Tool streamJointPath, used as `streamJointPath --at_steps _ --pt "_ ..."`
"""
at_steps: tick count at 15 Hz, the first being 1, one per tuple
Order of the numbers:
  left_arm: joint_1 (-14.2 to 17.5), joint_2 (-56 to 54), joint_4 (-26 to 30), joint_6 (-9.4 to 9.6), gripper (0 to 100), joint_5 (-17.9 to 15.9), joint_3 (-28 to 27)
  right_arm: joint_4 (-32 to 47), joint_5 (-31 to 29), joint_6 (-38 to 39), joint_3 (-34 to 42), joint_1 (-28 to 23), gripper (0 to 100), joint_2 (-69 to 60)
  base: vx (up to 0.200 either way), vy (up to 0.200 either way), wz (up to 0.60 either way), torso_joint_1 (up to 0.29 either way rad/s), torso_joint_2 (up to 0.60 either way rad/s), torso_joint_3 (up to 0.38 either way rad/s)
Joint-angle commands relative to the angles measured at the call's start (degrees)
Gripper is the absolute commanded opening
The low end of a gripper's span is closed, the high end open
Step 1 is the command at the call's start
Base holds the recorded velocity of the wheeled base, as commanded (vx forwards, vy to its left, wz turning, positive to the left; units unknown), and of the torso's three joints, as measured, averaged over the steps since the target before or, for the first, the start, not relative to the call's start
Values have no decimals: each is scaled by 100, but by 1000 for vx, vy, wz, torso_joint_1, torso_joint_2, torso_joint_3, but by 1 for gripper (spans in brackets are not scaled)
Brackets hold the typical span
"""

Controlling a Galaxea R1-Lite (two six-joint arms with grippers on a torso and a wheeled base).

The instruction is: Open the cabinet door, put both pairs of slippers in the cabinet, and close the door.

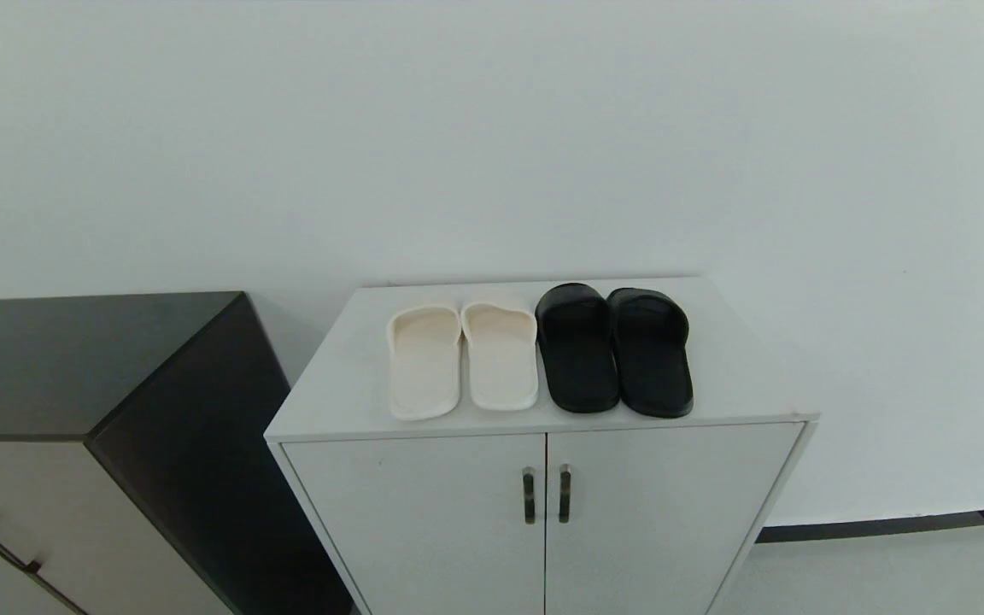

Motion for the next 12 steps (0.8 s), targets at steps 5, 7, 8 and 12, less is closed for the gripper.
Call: streamJointPath --at_steps 5,7,8,12 --pt "1 6 0 9 0 18 0 0 1 -2 0 1 100 7 0 0 0 0 0 0" --pt "1 6 0 0 0 9 0 0 1 7 0 1 100 7 0 0 0 0 0 0" --pt "1 6 0 -26 0 1 0 0 1 16 0 1 100 7 0 0 0 0 0 0" --pt "1 6 0 -18 0 9 0 0 -78 24 0 -7 100 7 0 0 0 0 0 0"
